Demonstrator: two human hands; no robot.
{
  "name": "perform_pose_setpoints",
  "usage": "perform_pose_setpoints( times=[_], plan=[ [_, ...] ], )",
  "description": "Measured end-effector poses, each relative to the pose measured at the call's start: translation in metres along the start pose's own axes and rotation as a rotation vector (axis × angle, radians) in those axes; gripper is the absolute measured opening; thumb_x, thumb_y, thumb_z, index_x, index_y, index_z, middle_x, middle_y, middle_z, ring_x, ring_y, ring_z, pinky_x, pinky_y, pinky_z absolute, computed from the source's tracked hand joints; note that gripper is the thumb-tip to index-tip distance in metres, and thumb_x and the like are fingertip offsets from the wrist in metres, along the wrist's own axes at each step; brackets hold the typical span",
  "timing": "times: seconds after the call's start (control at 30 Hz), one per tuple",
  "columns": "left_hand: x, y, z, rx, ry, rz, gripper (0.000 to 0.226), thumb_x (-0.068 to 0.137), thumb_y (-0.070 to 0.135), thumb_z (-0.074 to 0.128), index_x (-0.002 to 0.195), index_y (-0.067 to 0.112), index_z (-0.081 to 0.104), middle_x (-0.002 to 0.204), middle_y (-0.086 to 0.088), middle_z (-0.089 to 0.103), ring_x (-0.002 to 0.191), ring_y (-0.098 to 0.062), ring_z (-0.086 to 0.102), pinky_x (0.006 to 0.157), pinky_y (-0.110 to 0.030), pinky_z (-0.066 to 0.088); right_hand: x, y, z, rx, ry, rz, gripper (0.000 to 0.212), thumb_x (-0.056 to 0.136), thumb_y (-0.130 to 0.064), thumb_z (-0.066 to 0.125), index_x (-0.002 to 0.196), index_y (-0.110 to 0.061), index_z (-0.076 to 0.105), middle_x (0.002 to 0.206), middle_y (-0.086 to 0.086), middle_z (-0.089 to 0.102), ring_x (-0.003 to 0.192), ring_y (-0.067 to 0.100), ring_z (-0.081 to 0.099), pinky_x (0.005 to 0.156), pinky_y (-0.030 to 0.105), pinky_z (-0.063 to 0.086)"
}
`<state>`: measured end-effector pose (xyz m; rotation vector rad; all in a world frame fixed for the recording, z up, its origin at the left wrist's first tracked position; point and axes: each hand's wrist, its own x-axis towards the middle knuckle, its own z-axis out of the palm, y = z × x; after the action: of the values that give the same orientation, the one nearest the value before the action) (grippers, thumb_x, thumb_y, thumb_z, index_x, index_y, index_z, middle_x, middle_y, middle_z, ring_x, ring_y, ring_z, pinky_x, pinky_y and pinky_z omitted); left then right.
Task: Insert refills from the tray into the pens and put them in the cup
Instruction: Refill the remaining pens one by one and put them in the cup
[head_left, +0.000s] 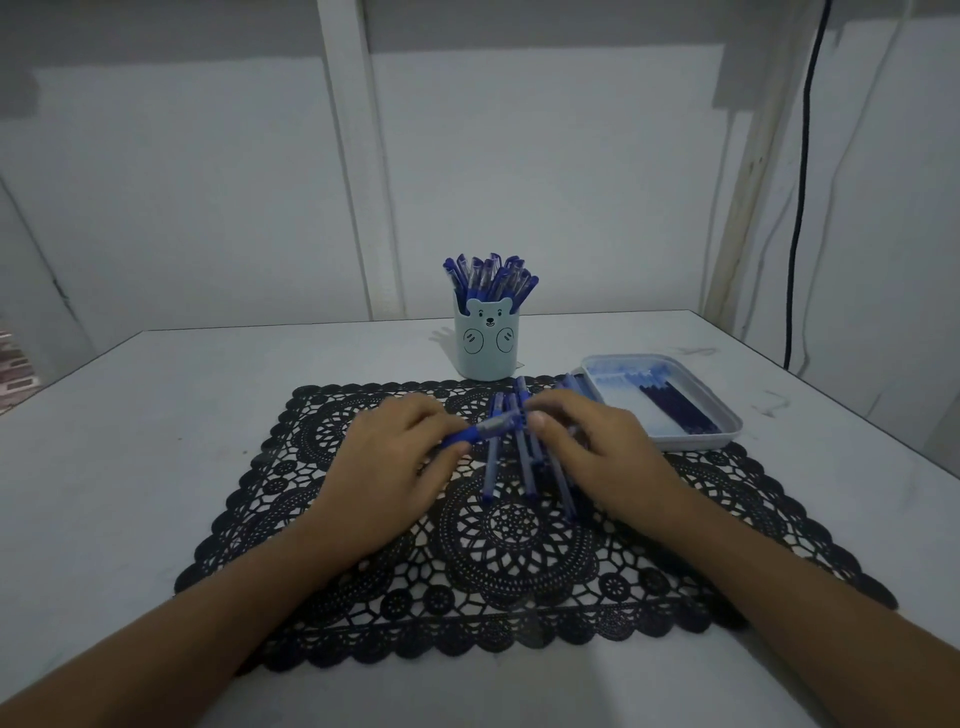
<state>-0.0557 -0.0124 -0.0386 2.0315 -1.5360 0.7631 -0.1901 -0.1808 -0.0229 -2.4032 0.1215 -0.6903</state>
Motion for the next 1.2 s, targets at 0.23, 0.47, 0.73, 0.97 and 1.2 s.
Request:
perform_pose_setpoints(
  times=[0.23,0.47,0.73,0.97,1.2],
  plan=[
    [0.095,-0.008,-0.051,-0.493,0.131,-0.624,0.009,0.088,0.022,0.059,0.096,0.022,0.062,0.084,0.006,0.064,0.081,-0.013,0.062,0.075,-0.028,0.049,0.006,0.023,0.011,-0.403,-0.254,-0.022,0.042,0.097,-0.039,0.033,0.135,-0.023,0.043,0.145,-0.005,0.037,0.134,0.007,0.028,0.108,0.02,0.019],
    [0.196,-0.041,-0.05,-0.491,0.29,-0.619,0.008,0.086,0.015,0.058,0.093,0.012,0.057,0.092,-0.01,0.066,0.086,-0.024,0.065,0.08,-0.041,0.054,0.006,0.025,0.008,-0.403,-0.248,-0.032,0.042,0.098,-0.039,0.031,0.137,-0.028,0.039,0.148,-0.011,0.031,0.134,0.002,0.026,0.106,0.015,0.017],
    [0.195,-0.044,-0.001,-0.258,0.116,-0.46,0.055,0.087,0.006,0.047,0.135,0.026,0.031,0.08,-0.019,0.062,0.064,-0.027,0.057,0.063,-0.035,0.052,0.006,0.027,0.007,-0.396,-0.237,-0.062,0.042,0.098,-0.039,0.031,0.138,-0.028,0.037,0.148,-0.012,0.029,0.134,0.002,0.025,0.104,0.013,0.016],
    [0.174,-0.058,0.018,-0.097,0.005,-0.416,0.038,0.089,0.014,0.046,0.126,0.021,0.047,0.094,-0.01,0.061,0.083,-0.026,0.06,0.073,-0.036,0.05,0.007,0.028,0.008,-0.402,-0.235,-0.069,0.042,0.098,-0.038,0.031,0.138,-0.028,0.039,0.148,-0.011,0.03,0.133,0.003,0.027,0.104,0.014,0.019],
    [0.149,-0.057,0.012,-0.093,0.148,-0.441,0.04,0.092,0.02,0.043,0.132,0.02,0.042,0.123,-0.01,0.046,0.095,-0.022,0.054,0.081,-0.037,0.047,0.006,0.027,0.007,-0.384,-0.223,-0.059,0.04,0.098,-0.037,0.033,0.135,-0.025,0.043,0.145,-0.009,0.035,0.131,0.005,0.03,0.106,0.018,0.02]
  ],
)
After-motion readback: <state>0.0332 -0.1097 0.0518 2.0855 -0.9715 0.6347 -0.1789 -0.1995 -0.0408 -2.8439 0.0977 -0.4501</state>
